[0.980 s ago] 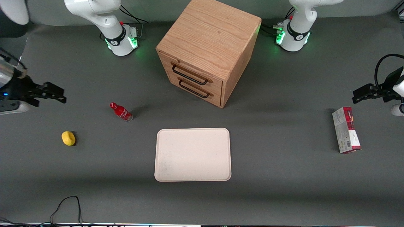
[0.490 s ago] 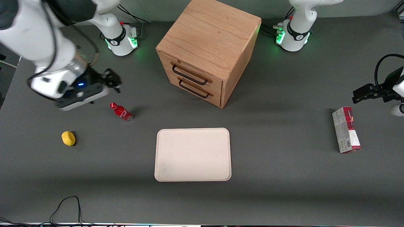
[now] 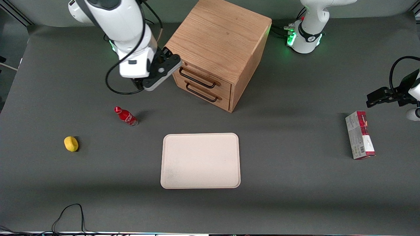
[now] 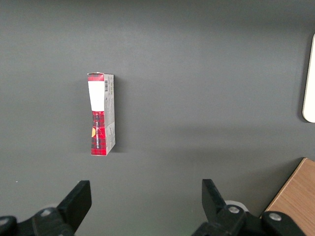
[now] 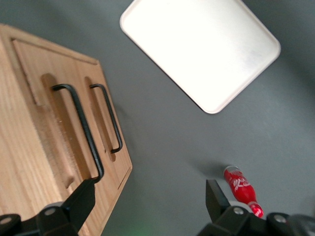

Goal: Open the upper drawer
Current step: 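Move the right gripper toward the upper drawer's black handle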

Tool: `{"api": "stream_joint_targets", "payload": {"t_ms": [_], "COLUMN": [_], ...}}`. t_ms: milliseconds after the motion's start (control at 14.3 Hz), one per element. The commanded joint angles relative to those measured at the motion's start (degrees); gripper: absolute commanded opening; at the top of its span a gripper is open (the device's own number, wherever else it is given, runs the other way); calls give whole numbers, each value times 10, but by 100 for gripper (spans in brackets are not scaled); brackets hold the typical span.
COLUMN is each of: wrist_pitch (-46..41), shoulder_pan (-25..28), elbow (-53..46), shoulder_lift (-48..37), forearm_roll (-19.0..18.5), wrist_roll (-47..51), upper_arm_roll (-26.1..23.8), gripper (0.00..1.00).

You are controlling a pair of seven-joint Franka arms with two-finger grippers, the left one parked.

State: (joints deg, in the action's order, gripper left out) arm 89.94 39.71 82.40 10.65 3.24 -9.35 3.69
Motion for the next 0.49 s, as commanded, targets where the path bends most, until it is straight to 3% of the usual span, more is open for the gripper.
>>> {"api": "stream_joint_targets", "payload": {"t_ms": [0, 420], "wrist_pitch": [-10, 1], "shoulder_pan": [13, 56], "elbow": [-18, -18], "shoulder_lift": [24, 48], "forearm_roll": [15, 14], "wrist_roll": [-32, -81], "upper_arm_roll": [6, 0], "gripper": [100, 100]}}
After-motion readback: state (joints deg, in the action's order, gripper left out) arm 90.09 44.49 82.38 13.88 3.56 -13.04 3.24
